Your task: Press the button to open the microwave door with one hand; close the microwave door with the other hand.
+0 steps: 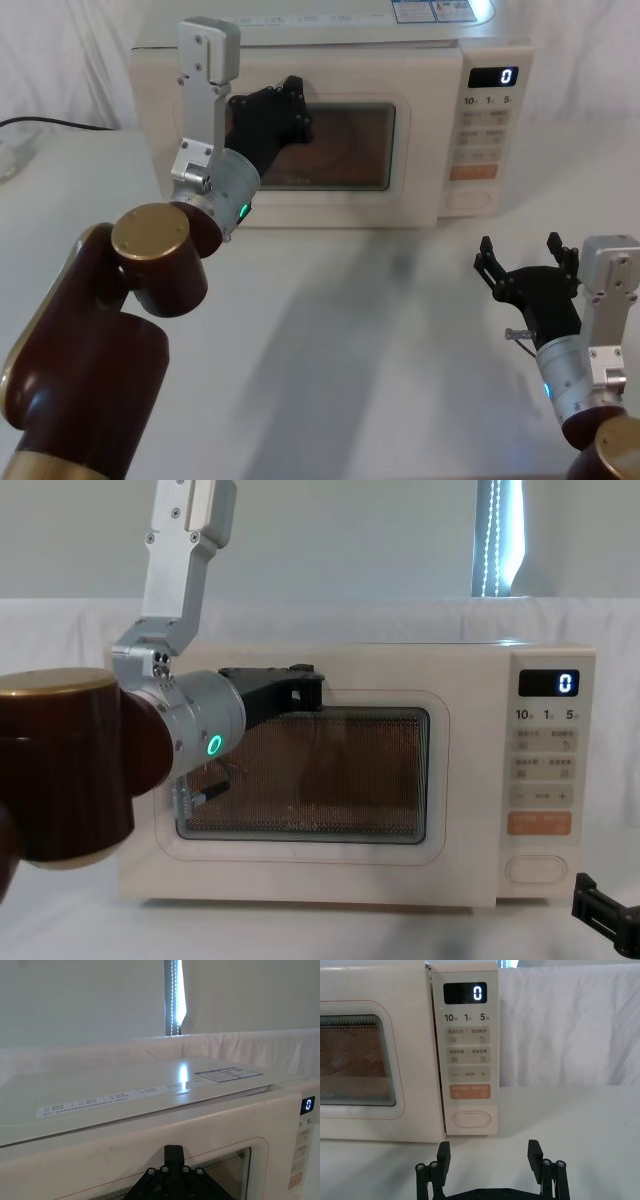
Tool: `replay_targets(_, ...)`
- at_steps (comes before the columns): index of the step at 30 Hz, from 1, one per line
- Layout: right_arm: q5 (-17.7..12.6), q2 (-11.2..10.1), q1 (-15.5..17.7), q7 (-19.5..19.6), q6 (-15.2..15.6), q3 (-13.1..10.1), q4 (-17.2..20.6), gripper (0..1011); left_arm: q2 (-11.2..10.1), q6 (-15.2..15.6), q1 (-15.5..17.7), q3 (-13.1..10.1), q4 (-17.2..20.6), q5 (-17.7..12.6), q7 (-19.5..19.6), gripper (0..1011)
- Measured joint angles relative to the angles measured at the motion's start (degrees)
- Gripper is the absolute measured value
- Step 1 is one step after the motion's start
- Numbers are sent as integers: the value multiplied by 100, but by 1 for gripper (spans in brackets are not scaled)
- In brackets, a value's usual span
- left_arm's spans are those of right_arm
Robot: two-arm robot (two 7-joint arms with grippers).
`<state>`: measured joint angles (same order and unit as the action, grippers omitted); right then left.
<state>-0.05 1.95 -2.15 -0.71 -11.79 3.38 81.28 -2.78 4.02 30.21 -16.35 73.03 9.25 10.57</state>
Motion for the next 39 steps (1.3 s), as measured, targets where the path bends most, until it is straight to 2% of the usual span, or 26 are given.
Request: replay_targets(39,0,0,0,0,0,-1,0,1002,132,-17,216,-12,-297,-67,49,0)
